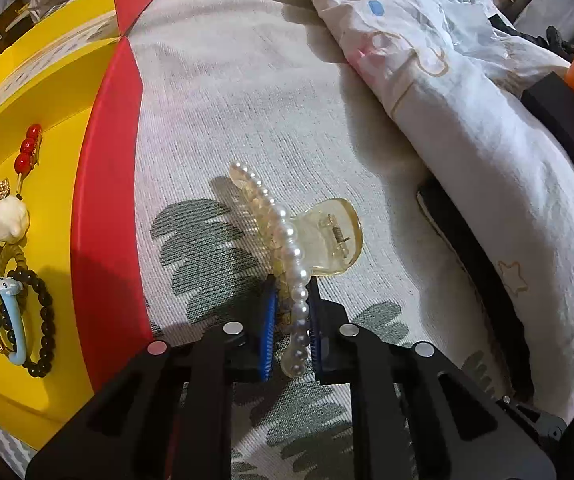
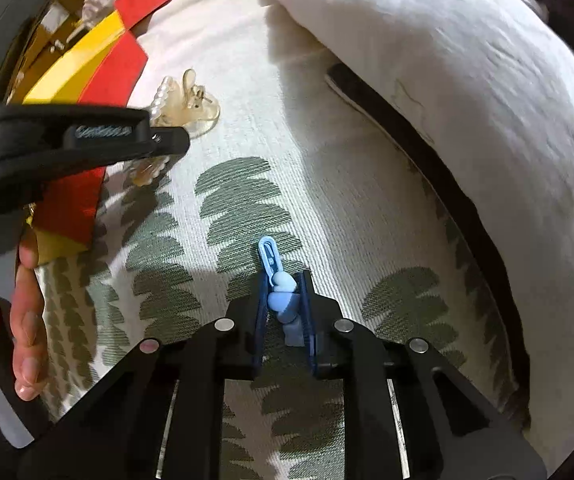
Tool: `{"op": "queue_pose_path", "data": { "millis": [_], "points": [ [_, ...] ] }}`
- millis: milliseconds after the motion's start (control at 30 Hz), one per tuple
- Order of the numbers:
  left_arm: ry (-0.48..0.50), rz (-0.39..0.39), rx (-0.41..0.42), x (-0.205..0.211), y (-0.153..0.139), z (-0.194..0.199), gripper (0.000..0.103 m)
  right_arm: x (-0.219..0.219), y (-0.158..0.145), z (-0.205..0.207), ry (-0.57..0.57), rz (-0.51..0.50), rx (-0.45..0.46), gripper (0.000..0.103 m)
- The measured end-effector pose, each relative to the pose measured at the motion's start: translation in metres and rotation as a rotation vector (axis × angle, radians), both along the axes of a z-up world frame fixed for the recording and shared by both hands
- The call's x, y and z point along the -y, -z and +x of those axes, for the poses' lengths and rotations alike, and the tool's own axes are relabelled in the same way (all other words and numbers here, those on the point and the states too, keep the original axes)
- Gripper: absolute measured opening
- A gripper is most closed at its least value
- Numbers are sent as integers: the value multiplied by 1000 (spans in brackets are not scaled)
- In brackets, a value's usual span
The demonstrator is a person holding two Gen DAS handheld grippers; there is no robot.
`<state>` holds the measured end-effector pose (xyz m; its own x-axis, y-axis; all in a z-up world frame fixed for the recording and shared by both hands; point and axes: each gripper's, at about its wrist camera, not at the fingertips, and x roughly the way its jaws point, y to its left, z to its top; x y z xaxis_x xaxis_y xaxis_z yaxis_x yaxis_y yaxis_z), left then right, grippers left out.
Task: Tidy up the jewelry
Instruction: 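Close the left tool on the pearl claw clip while the right tool grasps the blue bunny clip, then carry the pearl clip and bunny clip into the yellow box and open both tools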
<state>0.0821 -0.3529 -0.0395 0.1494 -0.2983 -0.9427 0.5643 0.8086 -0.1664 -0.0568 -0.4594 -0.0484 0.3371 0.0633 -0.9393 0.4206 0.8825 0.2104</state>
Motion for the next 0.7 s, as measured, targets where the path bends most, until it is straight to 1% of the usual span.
{"op": "queue_pose_path", "data": {
  "millis": [200,233,333,367,433,533,633,700],
  "points": [
    [16,-37,13,-11,-26,-5,14,5,-6,-5,14,10,14,16],
    [19,-45,10,-9,-29,-7,14,6,-10,-7,21,22,27,16],
    [30,-80,14,-20,-45,-9,14,4,-18,-13,44,36,59,16],
    [31,-89,17,-16,-46,-4,14,4,-22,-14,46,45,74,16],
    [31,-116,22,-27,-57,-5,14,3,-32,-17,53,52,106,16],
    [30,-146,32,-39,-72,-5,14,-3,-44,-11,45,66,153,16],
    [19,-179,68,-72,-95,-4,14,-18,-62,-3,16,81,207,16],
    [6,-187,90,-97,-108,-5,14,-30,-70,7,-11,86,231,16]
  ]
}}
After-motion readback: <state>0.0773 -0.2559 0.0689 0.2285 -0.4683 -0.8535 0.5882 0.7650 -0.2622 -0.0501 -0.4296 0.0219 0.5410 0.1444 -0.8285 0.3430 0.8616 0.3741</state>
